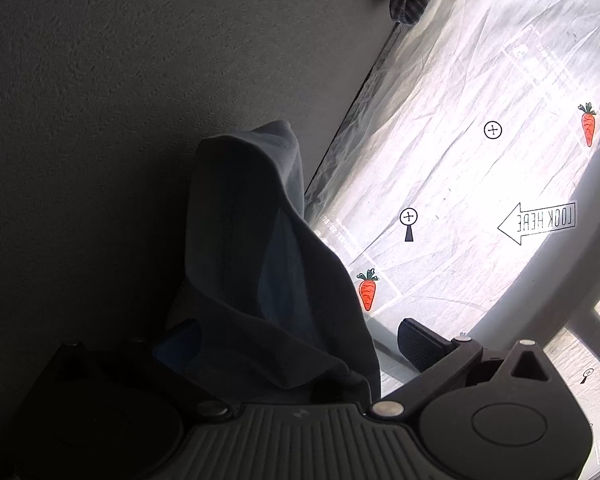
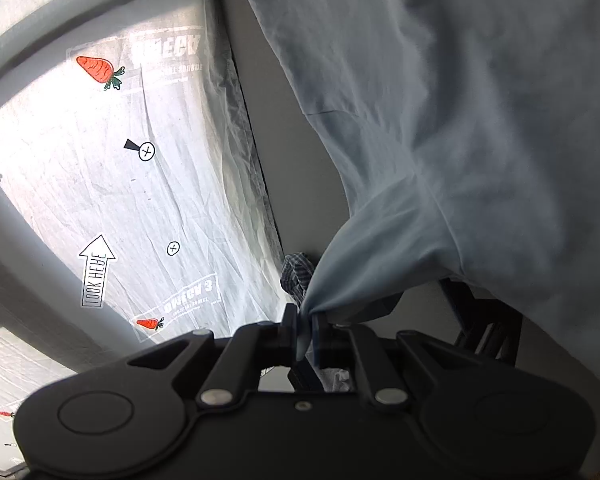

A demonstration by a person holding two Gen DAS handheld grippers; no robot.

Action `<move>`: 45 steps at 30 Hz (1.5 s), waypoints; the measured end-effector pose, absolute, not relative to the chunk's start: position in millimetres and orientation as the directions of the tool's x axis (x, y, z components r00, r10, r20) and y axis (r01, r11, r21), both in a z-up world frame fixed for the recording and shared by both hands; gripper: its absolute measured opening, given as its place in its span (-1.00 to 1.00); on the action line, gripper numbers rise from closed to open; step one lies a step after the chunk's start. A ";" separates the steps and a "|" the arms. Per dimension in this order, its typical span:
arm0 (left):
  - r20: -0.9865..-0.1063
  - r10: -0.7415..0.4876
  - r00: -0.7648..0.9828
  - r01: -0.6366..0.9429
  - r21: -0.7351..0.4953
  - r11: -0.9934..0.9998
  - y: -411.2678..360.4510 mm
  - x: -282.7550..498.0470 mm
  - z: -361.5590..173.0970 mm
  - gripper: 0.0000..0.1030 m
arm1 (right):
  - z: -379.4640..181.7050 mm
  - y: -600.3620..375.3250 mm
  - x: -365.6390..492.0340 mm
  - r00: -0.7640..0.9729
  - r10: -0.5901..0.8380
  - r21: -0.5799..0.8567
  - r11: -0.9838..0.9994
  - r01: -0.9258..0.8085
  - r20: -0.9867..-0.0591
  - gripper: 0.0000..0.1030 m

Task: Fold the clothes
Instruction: 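Lift the hem with both tools and carry it toward the collar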

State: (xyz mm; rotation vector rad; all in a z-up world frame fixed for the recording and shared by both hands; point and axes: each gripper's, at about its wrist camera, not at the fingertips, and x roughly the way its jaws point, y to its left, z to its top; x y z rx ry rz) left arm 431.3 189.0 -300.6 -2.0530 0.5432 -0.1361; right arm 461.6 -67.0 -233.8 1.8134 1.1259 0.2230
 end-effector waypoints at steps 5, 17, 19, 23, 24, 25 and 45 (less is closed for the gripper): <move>-0.120 -0.416 0.902 -0.312 -0.846 -0.433 193.6 446.3 -301.4 0.99 | -234.5 -66.5 459.9 0.554 0.775 0.791 -0.119 0.601 -0.304 -0.86; -0.154 -0.414 0.897 -0.336 -0.846 -0.414 191.3 449.0 -308.3 0.97 | -234.7 -68.0 458.4 0.551 0.779 0.787 -0.125 0.604 -0.299 -0.86; -0.156 -0.402 0.902 -0.331 -0.848 -0.414 195.2 447.6 -308.4 0.96 | -234.7 -68.5 458.1 0.551 0.779 0.787 -0.126 0.604 -0.298 -0.86; -0.150 -0.389 0.909 -0.310 -0.868 -0.389 206.0 443.8 -303.9 0.77 | -234.7 -69.5 457.6 0.551 0.780 0.786 -0.128 0.605 -0.297 -0.86; -0.156 -0.386 0.909 -0.311 -0.870 -0.381 208.2 441.8 -304.1 0.69 | -234.7 -69.7 457.5 0.551 0.780 0.786 -0.128 0.605 -0.297 -0.86; -0.163 -0.382 0.910 -0.313 -0.873 -0.374 210.4 439.7 -304.4 0.66 | -234.7 -70.0 457.3 0.551 0.780 0.786 -0.129 0.605 -0.296 -0.86; -0.457 -0.278 0.845 -0.461 -0.885 0.055 256.4 431.0 -272.6 -0.84 | -239.4 -69.5 454.0 0.520 0.791 0.781 -0.089 0.618 -0.322 -0.86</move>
